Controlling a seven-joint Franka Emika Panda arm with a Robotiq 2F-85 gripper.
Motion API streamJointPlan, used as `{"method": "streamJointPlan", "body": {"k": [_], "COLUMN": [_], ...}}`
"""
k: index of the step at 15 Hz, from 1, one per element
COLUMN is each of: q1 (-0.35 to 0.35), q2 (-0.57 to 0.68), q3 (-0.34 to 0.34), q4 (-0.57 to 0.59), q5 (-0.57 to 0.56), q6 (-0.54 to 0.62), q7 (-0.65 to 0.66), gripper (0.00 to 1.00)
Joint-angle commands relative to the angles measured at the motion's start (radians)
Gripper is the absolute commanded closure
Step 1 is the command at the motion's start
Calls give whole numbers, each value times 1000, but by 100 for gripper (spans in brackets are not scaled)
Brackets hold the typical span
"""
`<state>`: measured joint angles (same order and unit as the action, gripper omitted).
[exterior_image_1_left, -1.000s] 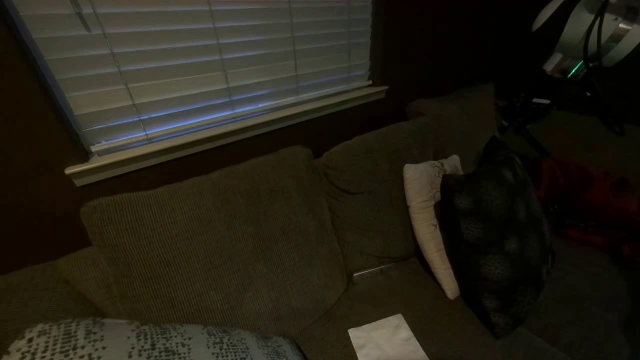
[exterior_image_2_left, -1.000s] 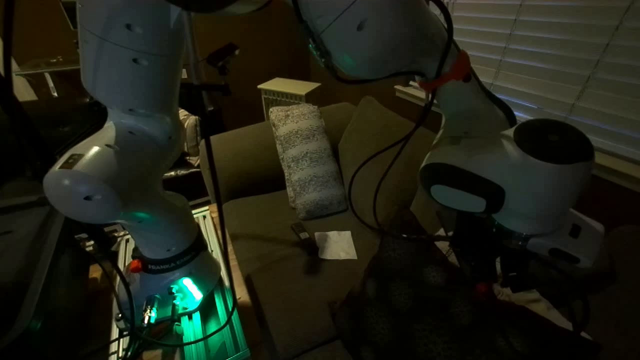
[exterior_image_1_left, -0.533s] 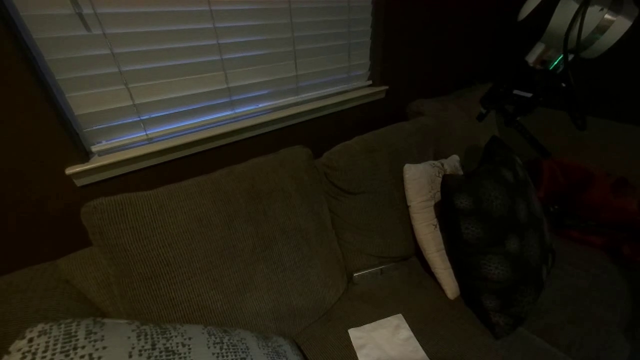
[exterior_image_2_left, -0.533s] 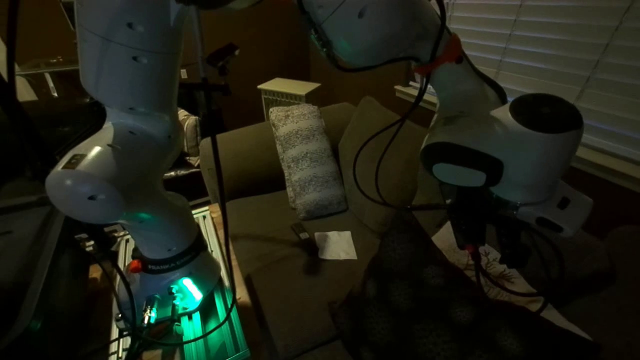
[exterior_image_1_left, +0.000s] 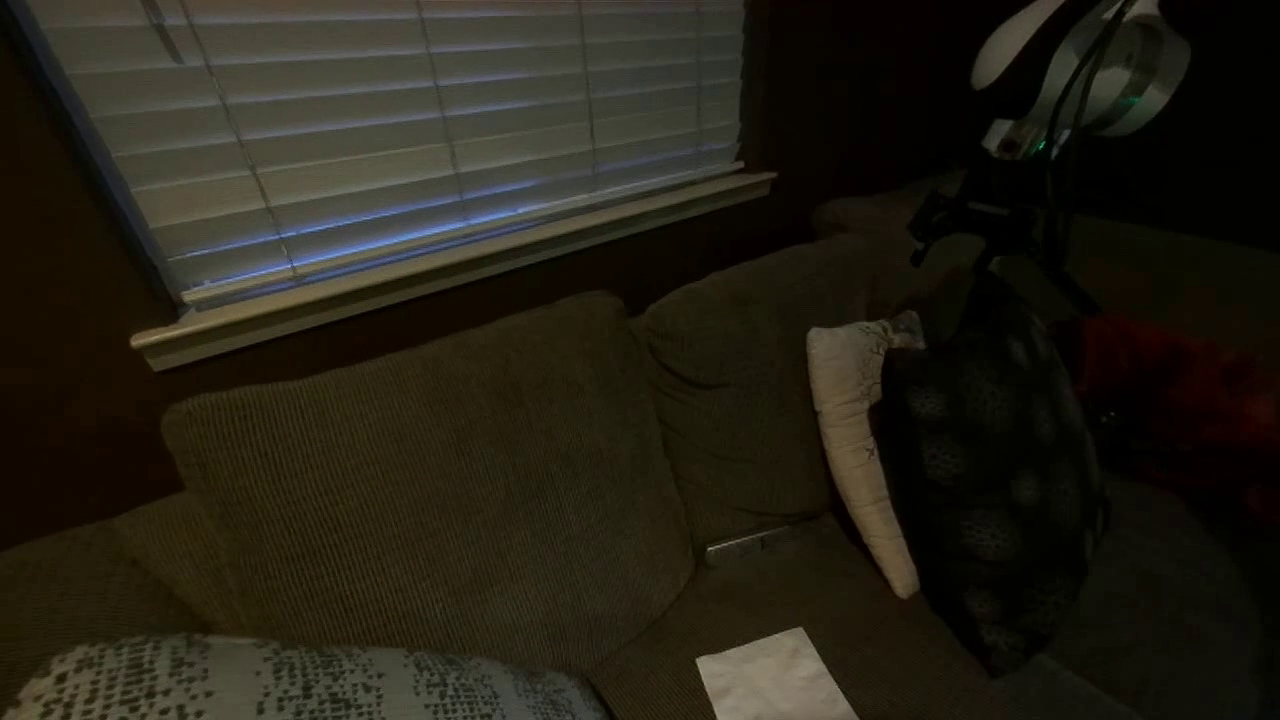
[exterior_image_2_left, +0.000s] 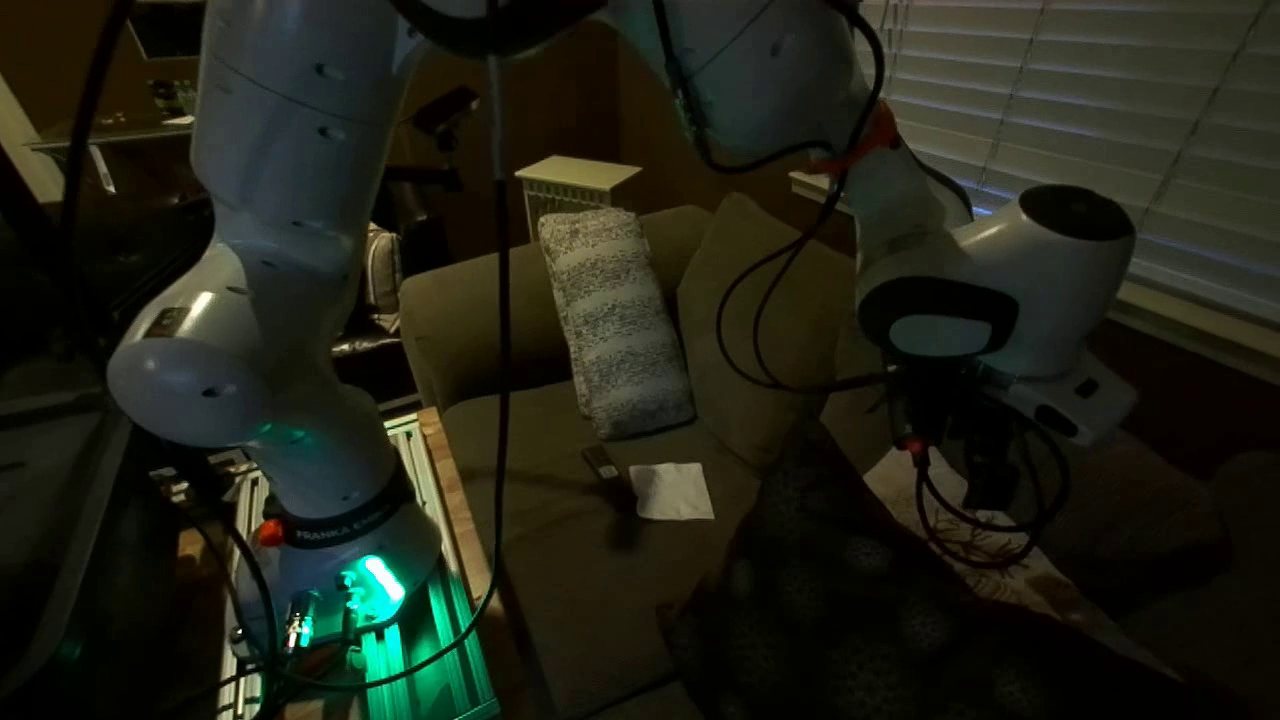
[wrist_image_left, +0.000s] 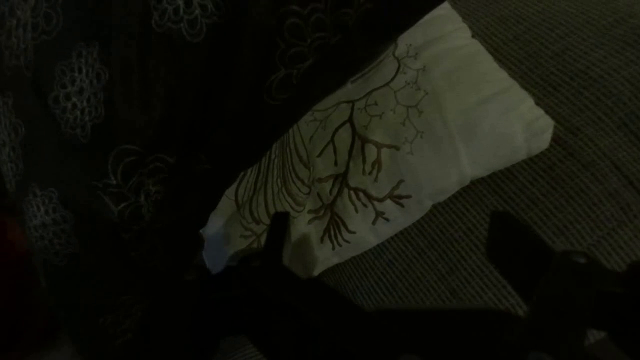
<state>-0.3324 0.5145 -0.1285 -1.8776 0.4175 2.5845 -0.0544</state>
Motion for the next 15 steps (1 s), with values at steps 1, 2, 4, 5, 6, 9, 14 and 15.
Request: {"method": "streamJointPlan", "body": {"k": [1, 2, 4, 5, 6, 9, 14, 15], "q1": [-10, -10, -11, -29, -30, -44, -43, -38], "q2": [5, 8, 9, 17, 36, 85, 193, 218], "q3": [11, 9, 6, 26, 27, 53, 65, 63], "q4": [7, 10, 12, 23, 39, 97, 236, 264], "q5": [-15, -15, -16, 19, 27, 44, 14, 9], "q6": [-2, -3, -4, -4, 6, 21, -24, -31], "q7": [15, 16, 16, 3, 18, 17, 48, 65], "gripper": [0, 0, 0, 0, 0, 0, 0, 0]}}
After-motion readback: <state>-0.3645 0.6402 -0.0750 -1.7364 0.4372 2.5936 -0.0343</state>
